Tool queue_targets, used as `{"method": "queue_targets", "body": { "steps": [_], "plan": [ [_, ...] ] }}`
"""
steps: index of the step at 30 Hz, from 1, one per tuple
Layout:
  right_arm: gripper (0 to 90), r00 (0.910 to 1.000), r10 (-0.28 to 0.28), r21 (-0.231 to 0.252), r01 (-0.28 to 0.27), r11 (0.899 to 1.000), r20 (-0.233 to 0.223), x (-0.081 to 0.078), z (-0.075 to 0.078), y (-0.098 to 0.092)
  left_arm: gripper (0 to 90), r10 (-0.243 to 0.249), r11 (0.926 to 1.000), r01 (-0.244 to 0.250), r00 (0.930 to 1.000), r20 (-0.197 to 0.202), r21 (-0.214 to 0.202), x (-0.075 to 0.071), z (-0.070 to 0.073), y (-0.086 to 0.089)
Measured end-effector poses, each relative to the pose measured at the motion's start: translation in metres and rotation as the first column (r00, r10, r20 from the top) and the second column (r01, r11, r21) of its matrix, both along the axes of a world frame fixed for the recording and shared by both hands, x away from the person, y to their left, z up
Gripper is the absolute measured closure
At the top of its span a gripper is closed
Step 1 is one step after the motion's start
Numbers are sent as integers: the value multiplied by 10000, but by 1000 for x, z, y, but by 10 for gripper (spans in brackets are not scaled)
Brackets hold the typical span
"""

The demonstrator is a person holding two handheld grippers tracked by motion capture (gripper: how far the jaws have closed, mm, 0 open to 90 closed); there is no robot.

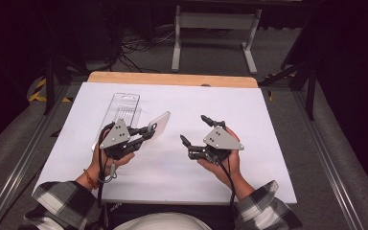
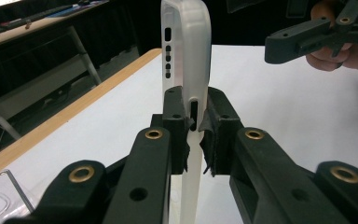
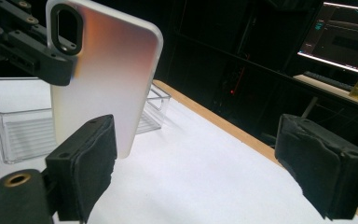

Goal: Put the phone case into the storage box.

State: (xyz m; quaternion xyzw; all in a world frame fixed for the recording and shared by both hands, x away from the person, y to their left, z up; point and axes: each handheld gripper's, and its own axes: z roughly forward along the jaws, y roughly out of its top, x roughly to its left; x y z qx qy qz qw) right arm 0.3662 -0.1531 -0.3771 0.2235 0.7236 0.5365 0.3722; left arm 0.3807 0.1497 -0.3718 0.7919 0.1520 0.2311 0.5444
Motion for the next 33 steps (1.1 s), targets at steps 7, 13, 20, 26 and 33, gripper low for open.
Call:
{"method": "queue_targets", "body": {
  "steps": [7, 13, 20, 26, 33],
  "plan": [
    [126, 9998, 96, -229, -99, 9997, -156, -2, -6, -4, 808, -171, 9998, 170, 9998, 69, 116, 0, 2, 2],
    [123, 9998, -2, -287, -3, 9996, -185, -5, -10, -11, 808, -249, 9996, 249, 9997, 44, 114, 0, 3, 3],
    [122, 10000, -37, -381, 34, 9993, -87, -10, -13, -16, 808, -394, 9991, 392, 9992, 111, 169, 2, 6, 5],
    [116, 9997, -140, -595, 128, 9981, -209, -14, -19, -23, 808, -514, 9986, 513, 9986, 127, 117, 3, 8, 8],
    [107, 9989, -327, -721, 302, 9969, -332, -17, -24, -31, 808, -532, 9986, 531, 9984, 181, 32, 6, 13, 10]
  ]
}}
